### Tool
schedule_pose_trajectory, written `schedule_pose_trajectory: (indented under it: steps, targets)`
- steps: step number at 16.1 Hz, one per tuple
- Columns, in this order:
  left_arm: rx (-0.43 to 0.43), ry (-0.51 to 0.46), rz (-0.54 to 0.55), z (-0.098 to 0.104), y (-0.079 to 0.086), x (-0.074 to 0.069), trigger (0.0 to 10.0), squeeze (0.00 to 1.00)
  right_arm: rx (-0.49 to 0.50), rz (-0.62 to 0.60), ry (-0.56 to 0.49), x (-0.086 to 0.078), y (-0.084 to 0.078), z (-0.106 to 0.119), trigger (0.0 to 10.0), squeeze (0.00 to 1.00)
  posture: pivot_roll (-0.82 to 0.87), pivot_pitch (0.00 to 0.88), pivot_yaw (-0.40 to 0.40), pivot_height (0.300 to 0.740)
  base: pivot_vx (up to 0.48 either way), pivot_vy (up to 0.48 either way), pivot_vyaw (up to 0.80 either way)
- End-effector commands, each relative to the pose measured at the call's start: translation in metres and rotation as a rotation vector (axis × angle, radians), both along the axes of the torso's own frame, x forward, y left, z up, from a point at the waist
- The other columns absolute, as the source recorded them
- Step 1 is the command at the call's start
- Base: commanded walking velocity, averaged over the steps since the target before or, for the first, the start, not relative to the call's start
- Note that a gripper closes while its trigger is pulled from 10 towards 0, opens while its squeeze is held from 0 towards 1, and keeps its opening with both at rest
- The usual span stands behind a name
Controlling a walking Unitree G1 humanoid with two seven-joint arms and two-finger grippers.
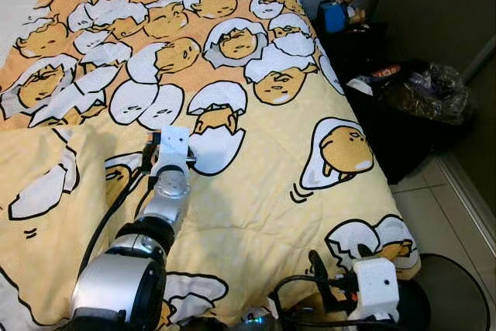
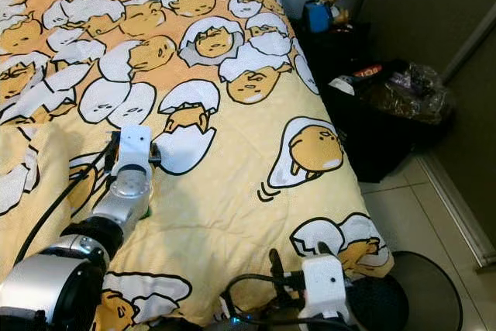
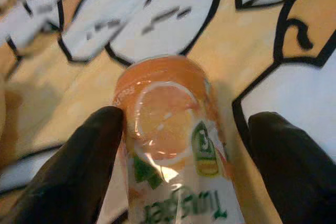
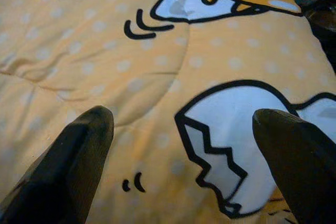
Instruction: Clean up the room
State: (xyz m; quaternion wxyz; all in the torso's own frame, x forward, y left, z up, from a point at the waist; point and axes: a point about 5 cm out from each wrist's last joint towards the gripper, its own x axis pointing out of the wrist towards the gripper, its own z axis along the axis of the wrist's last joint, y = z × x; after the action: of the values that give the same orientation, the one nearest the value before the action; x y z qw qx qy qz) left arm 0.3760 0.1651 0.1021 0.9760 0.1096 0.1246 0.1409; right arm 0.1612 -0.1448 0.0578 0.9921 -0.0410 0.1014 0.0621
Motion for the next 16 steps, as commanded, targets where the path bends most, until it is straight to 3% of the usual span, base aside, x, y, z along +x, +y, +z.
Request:
schedule_pose_trajectory:
  steps: [1,4,9,11,14,16]
  targets:
    - [-0.070,0.161,0.006,-0.034,0.001,-0.017,0.0,0.00,-0.006,-0.010,0.015,-0.004,-0.004,0.000,10.0,1.00,-0.15,0.273,0.047,0.740,0.000,0.000,0.00]
    - [-0.077,0.193,-0.033,-0.037,0.003,-0.018,0.0,0.00,-0.013,0.003,0.016,-0.001,-0.004,0.002,10.0,1.00,-0.15,0.272,0.033,0.740,0.000,0.000,0.00]
    - [-0.089,0.110,-0.150,-0.028,-0.011,-0.013,0.0,0.00,-0.025,0.002,0.044,-0.002,-0.014,0.001,10.0,1.00,-0.19,0.258,-0.001,0.740,0.000,0.000,0.00]
    - [-0.125,0.034,-0.208,-0.020,-0.021,-0.009,0.0,0.00,-0.040,0.003,0.035,0.004,-0.019,0.002,10.0,1.00,-0.18,0.216,-0.005,0.740,0.000,0.000,0.00]
    - [-0.169,-0.088,-0.217,-0.009,-0.019,-0.007,0.0,0.00,-0.032,0.010,0.016,0.021,-0.022,0.001,10.0,1.00,-0.12,0.148,-0.008,0.740,0.000,0.000,0.00]
    - [-0.179,-0.255,-0.277,0.007,-0.013,-0.009,0.0,0.00,-0.019,0.029,-0.033,0.048,-0.018,0.004,10.0,1.00,-0.03,0.055,0.000,0.740,0.000,0.000,0.00]
